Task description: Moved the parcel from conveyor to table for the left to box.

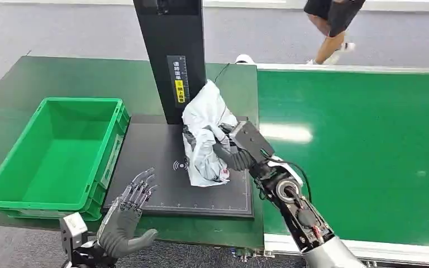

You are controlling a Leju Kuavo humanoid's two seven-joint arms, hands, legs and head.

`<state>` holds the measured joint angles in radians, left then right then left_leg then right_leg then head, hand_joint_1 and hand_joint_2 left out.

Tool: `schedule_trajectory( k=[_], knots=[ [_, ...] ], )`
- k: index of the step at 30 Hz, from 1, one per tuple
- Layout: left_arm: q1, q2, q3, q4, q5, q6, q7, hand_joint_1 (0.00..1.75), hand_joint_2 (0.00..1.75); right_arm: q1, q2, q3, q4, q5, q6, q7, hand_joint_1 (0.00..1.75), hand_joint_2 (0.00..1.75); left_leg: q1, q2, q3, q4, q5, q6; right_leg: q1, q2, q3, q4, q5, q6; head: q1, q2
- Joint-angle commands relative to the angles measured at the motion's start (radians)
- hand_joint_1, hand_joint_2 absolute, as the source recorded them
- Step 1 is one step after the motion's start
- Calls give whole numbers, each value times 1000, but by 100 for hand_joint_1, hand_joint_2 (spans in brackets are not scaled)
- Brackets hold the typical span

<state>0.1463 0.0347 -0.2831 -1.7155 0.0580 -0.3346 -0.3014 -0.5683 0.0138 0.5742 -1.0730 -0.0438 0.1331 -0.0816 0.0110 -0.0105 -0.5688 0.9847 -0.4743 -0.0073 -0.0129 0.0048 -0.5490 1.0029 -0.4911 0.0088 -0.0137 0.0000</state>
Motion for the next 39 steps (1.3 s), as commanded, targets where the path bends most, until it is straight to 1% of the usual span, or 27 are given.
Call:
schedule_trajectory(
  k=[1, 2, 5, 6, 9, 11, 14, 15, 16, 18, 19, 20, 21, 23, 24, 25, 26, 27, 28, 29, 32, 33, 34, 35, 36, 38, 39],
  knots=[
    [-18, -7, -2, 52, -9, 3, 21, 0, 175, -121, 79, 86, 259, 32, 13, 27, 26, 175, 0, 3, 2, -1, 0, 0, 0, 1, 1, -1, 1, -1, 0, 0],
    [-19, -8, -2, 54, -9, 1, 21, 0, 175, -122, 81, 85, 265, 34, 18, 25, 0, 175, 0, 3, 2, -1, 0, 0, 0, 2, 1, -1, 1, -1, 0, 0],
    [-13, -14, 4, 54, -11, 7, 20, 0, 175, -110, 83, 72, 271, 29, 31, 10, 0, 175, 0, 2, 1, -1, 0, 0, 0, 1, 0, -1, 1, 0, 0, 0],
    [-9, -15, 5, 52, -13, 9, 17, 0, 175, -97, 79, 58, 257, 9, 53, -18, 0, 175, 0, 2, 1, -1, 0, 0, 0, 1, 1, -2, 1, 0, 0, 0],
    [-3, -18, 10, 48, -16, 15, 11, 0, 175, -71, 59, 39, 212, -15, 79, -54, 0, 175, 0, 1, 1, -1, 0, 0, 0, 0, 1, -1, 1, 0, 0, 0],
    [-1, -20, 15, 45, -16, 18, 6, 0, 175, -49, 46, 23, 165, -36, 95, -70, 0, 175, 0, 0, 0, -1, 1, 1, 0, -1, 1, -2, 1, 0, 0, 0],
    [9, -26, 31, 35, -17, 30, -7, 0, 175, 14, 13, -18, 42, -94, 122, -105, 0, 175, 0, -1, 0, -1, 1, 0, 0, -2, 1, -2, 0, 0, 0, 0],
    [14, -27, 40, 30, -15, 41, -14, 0, 175, 46, -3, -35, -24, -128, 133, -130, 0, 175, 0, -2, 0, -1, 0, 0, 0, -3, 1, -1, 0, 0, 0, 0],
    [15, -25, 42, 27, -14, 39, -14, 0, 175, 60, -17, -35, -59, -139, 138, -123, 0, 175, 0, -2, 0, -1, 1, 1, 0, -3, 1, -2, 0, 0, 0, 0],
    [20, -31, 59, 16, -40, 77, -20, 0, 175, 119, -34, -71, -164, -188, 137, -151, 0, 175, 0, -2, -1, 0, 0, 0, 0, -3, 0, -1, 0, 0, 0, 0],
    [21, -30, 60, 13, -40, 76, -20, 0, 175, 130, -41, -72, -182, -194, 138, -148, 0, 175, 0, -2, 0, -1, 0, 1, 1, -3, 0, -2, 0, 0, 0, 0],
    [22, -36, 70, 8, -46, 89, -21, 0, 175, 170, -41, -98, -236, -225, 139, -164, 0, 175, 0, -3, -1, 0, 0, 0, 0, -4, 0, -1, 0, 0, 0, 0],
    [28, -47, 85, -6, -74, 123, -26, 0, 175, 232, -45, -125, -312, -242, 139, -171, 0, 175, 0, -3, -1, -1, 0, 1, 1, -4, 1, -2, 0, 0, 0, 0],
    [28, -54, 96, -18, -84, 138, -24, 0, 175, 287, -54, -140, -376, -246, 140, -167, 0, 175, 0, -3, -1, 0, 0, 0, 0, -4, 0, -1, 0, 0, 0, 0],
    [35, -80, 136, -41, -118, 213, -32, 0, 175, 340, -50, -167, -429, -224, 119, -174, 0, 175, 0, -5, -1, -1, 0, 1, 1, -6, 1, -2, -1, 0, 0, 0],
    [37, -77, 142, -56, -117, 212, -29, 0, 175, 366, -52, -175, -453, -217, 120, -173, 0, 175, 0, -3, -1, 0, 0, 1, 1, -4, 0, -1, -1, 0, 0, 0],
    [41, -85, 156, -71, -136, 236, -22, 0, 175, 393, -49, -189, -473, -202, 117, -173, 0, 175, 1, -5, 0, -1, 0, 1, 1, -6, 2, -3, -1, -1, 0, 0],
    [47, -89, 171, -98, -242, 312, -15, 0, 175, 440, -49, -209, -501, -167, 110, -175, 0, 175, 1, -3, -1, 0, 0, 1, 1, -4, 0, -2, -1, -1, 0, 0],
    [50, -91, 173, -114, -247, 313, -10, 0, 175, 461, -51, -215, -511, -160, 114, -182, 0, 175, 1, -3, -2, 0, -1, 0, 1, -3, 0, -1, -1, -1, 0, 0],
    [48, -82, 167, -123, -310, 333, 0, 0, 175, 476, -50, -224, -516, -152, 112, -186, 0, 175, 0, -3, -1, 0, 0, 1, 1, -4, 0, -2, -1, -1, 0, 0],
    [11, -61, 128, -112, -457, 347, 41, 0, 175, 508, -45, -246, -517, -144, 115, -198, 0, 175, 0, -3, -1, 0, 0, 0, 1, -4, 0, -1, -1, -1, 0, 0],
    [-41, -42, 97, -66, -507, 338, 67, 0, 175, 512, -37, -253, -513, -144, 118, -199, 0, 175, 1, -5, -1, -1, 0, 1, 1, -7, 1, -3, -1, -1, 0, 0],
    [-72, -44, 89, -31, -509, 340, 69, 0, 175, 511, -34, -253, -508, -144, 121, -200, 0, 175, 0, -3, -1, 0, 0, 0, 0, -4, 0, -1, -1, -1, 0, 0],
    [-100, -36, 77, -2, -533, 345, 80, 0, 175, 509, -33, -252, -504, -144, 123, -200, 0, 175, 0, -5, -2, 0, 0, 0, 0, -5, 0, -1, -1, -1, 0, 0],
    [-152, -22, 52, 56, -558, 340, 101, 0, 175, 510, -36, -248, -500, -140, 125, -200, 0, 175, 0, -5, -1, -1, 1, 0, 1, -6, 0, -2, 0, -1, 0, 0],
    [-191, -18, 37, 107, -577, 348, 108, 0, 175, 513, -37, -246, -498, -135, 126, -205, 0, 175, 0, -4, -1, -1, 1, 0, 0, -5, 0, -1, 0, -1, 0, 0],
    [-237, -13, 14, 157, -607, 349, 124, 0, 175, 514, -40, -244, -498, -133, 128, -206, 0, 175, -1, -5, -1, -2, 2, 0, 0, -6, 0, -2, 1, -1, 0, 0]
  ],
)
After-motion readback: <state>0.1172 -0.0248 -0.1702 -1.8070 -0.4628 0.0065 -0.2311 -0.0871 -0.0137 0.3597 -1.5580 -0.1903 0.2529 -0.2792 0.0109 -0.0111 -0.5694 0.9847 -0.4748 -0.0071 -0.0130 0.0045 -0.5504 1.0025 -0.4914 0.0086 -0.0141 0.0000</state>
